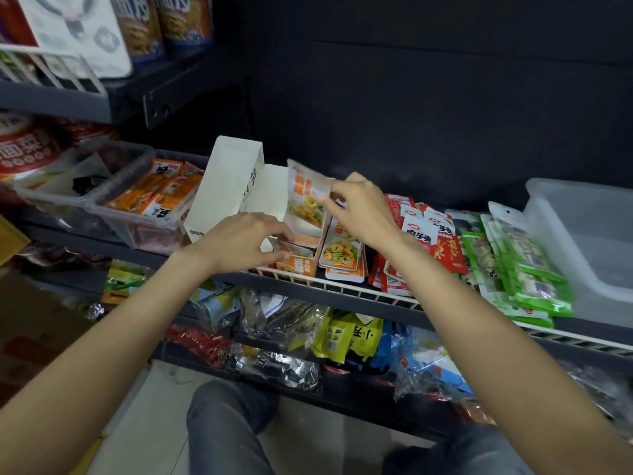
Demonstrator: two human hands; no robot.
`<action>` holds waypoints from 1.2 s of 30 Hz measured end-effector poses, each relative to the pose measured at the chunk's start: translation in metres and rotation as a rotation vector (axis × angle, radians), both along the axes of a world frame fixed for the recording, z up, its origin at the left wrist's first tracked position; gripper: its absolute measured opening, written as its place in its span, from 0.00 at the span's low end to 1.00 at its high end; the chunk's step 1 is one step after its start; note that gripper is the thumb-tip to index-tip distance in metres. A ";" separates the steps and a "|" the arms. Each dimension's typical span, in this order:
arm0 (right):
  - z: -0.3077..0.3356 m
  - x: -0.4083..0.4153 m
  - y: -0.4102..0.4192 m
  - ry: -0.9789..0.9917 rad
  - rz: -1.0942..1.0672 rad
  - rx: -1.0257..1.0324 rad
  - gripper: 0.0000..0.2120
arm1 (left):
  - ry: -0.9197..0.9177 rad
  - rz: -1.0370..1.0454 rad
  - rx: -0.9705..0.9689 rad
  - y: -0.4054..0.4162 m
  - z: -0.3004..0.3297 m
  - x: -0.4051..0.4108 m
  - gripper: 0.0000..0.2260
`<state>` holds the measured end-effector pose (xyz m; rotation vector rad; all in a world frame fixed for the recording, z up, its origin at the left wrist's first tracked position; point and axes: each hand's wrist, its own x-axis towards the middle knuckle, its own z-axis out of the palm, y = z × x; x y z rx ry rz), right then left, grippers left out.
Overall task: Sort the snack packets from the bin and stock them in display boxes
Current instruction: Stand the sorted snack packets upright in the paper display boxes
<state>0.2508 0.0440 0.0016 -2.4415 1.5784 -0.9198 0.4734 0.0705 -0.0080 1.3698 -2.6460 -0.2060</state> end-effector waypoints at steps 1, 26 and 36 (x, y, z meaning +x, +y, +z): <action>-0.006 0.003 -0.001 0.082 0.027 -0.016 0.11 | 0.010 0.000 -0.008 0.000 -0.002 -0.001 0.14; -0.047 -0.087 -0.104 0.476 0.021 0.407 0.42 | -0.182 0.425 -0.010 -0.041 -0.060 -0.168 0.27; -0.058 -0.065 -0.146 0.778 0.210 0.677 0.47 | -0.227 0.424 -0.034 -0.043 -0.069 -0.168 0.26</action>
